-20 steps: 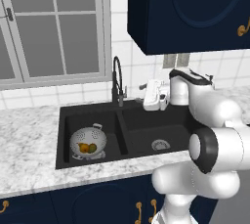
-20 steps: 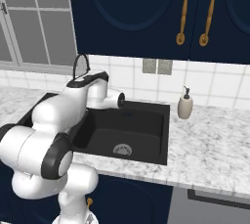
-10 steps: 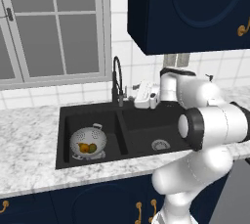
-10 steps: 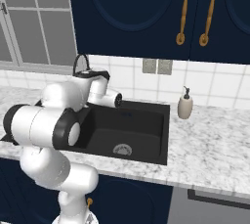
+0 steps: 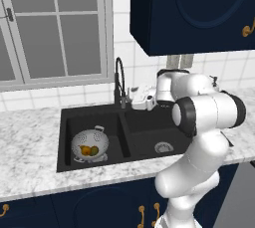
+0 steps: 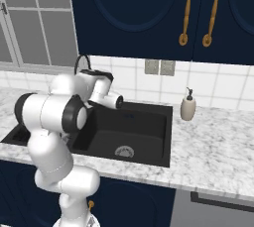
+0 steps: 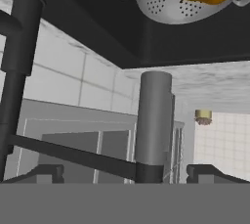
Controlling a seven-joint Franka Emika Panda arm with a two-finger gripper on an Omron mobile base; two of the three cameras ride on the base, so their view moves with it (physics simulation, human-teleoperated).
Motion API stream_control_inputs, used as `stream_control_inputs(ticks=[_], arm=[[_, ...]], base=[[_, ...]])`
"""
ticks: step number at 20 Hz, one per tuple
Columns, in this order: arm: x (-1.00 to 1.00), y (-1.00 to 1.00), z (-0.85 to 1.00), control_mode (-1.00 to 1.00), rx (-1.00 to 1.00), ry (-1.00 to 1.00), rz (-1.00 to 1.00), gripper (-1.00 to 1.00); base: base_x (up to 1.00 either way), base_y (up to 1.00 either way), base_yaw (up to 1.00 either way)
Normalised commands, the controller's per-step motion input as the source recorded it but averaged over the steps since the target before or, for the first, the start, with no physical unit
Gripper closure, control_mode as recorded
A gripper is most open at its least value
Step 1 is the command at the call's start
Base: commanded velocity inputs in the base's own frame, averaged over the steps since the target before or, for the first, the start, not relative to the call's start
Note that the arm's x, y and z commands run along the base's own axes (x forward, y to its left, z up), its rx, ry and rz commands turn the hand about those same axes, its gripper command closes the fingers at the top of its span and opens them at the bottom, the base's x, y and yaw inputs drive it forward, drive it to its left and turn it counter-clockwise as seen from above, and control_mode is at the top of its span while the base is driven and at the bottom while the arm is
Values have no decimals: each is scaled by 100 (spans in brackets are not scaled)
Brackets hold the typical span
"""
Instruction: Put the colander in the sink, put the pear, mango in the colander, and turn on the sink faucet and pour water over the colander.
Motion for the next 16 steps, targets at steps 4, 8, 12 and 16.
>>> stream_control_inputs(ticks=[4, 8, 12, 16], arm=[[12, 6, -3, -100, 3, 0, 0, -100], [5, 27, -2, -100, 0, 4, 0, -100], [35, 39, -7, -100, 0, 9, 0, -100], [56, 24, -13, -100, 0, 7, 0, -100]], base=[[0, 0, 0], [0, 0, 0], [0, 0, 0], [0, 0, 0]])
